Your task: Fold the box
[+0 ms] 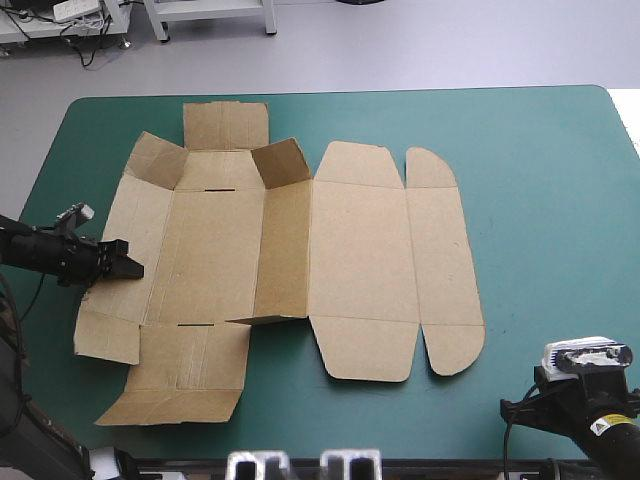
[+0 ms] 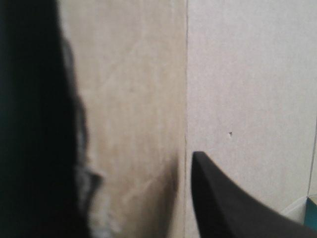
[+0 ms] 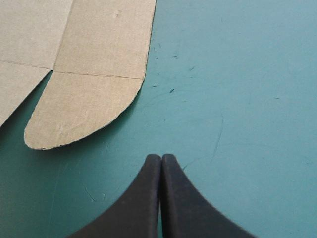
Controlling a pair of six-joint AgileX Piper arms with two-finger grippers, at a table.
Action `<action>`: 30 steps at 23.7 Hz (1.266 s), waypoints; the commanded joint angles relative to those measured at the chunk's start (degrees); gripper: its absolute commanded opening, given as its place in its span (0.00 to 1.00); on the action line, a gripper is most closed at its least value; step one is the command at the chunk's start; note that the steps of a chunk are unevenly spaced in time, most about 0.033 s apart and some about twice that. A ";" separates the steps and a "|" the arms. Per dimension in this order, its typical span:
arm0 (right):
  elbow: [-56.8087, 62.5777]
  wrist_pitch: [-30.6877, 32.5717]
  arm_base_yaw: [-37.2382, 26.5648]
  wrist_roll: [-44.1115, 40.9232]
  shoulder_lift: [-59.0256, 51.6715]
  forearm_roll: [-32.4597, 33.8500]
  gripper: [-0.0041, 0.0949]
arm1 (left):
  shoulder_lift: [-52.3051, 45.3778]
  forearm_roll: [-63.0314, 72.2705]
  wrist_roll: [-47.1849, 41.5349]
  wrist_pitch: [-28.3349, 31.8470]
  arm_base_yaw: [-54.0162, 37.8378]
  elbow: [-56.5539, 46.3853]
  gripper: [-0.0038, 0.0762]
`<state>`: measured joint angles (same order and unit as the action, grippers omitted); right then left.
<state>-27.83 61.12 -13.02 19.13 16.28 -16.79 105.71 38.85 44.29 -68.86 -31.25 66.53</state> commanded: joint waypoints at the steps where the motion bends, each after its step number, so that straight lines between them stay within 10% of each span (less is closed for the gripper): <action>1: -1.21 -2.96 0.02 0.11 0.58 -0.69 0.02 | -0.55 -1.60 -2.38 -5.64 0.95 -0.58 0.03; 8: -1.21 -2.96 0.02 0.11 0.58 -0.69 0.02 | -4.10 5.17 -2.46 -5.64 3.54 2.79 0.04; 14: -1.21 -2.96 0.02 0.11 0.58 -0.69 0.02 | -10.52 -14.78 -1.84 -5.01 20.71 17.60 0.03; 25: -1.21 -3.07 0.02 0.02 0.58 -1.04 0.02 | -10.80 -44.09 1.34 19.24 51.00 34.78 0.03; 30: -1.21 -3.07 0.02 0.02 0.68 -1.04 0.02 | -10.80 -55.05 6.01 18.72 61.89 34.89 0.03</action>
<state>-27.83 61.12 -13.02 19.08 16.28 -16.79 98.03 -10.82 49.24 -53.67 26.24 99.35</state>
